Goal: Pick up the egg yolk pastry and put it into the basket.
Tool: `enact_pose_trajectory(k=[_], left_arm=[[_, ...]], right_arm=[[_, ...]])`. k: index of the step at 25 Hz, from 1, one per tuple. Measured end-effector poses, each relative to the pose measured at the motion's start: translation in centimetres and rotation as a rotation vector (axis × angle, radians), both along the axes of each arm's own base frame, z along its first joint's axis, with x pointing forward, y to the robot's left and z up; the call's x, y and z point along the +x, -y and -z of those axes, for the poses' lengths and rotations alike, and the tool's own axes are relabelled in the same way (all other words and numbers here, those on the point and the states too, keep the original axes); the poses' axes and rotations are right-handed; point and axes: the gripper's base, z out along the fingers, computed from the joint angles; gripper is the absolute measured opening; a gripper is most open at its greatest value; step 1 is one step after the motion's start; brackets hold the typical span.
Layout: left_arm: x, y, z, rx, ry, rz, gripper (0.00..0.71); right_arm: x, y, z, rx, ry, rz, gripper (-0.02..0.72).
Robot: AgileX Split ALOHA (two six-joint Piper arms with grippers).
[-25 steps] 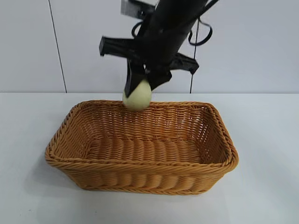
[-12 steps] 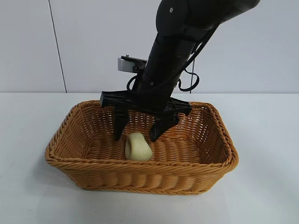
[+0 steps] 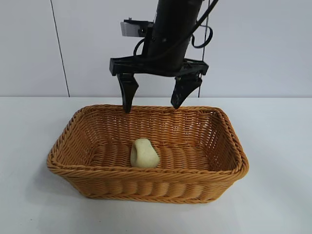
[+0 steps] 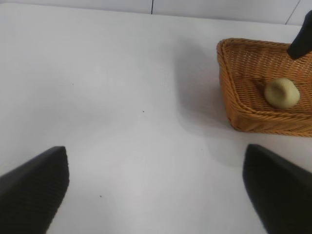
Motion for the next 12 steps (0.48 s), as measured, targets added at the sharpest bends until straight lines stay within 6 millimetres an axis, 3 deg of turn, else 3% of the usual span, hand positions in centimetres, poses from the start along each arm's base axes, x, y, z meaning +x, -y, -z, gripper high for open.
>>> enact_pose_trajectory(k=[4, 12], left_arm=[[0.0, 0.0, 0.0, 0.0, 0.0, 0.0, 0.696], [0.0, 0.0, 0.0, 0.0, 0.0, 0.0, 0.696]], right_arm=[[1.4, 2.0, -1.3, -0.005, 0.017, 0.056, 0.695], [5.1, 11.1, -1.3, -0.032, -0.019, 0.279, 0.695]])
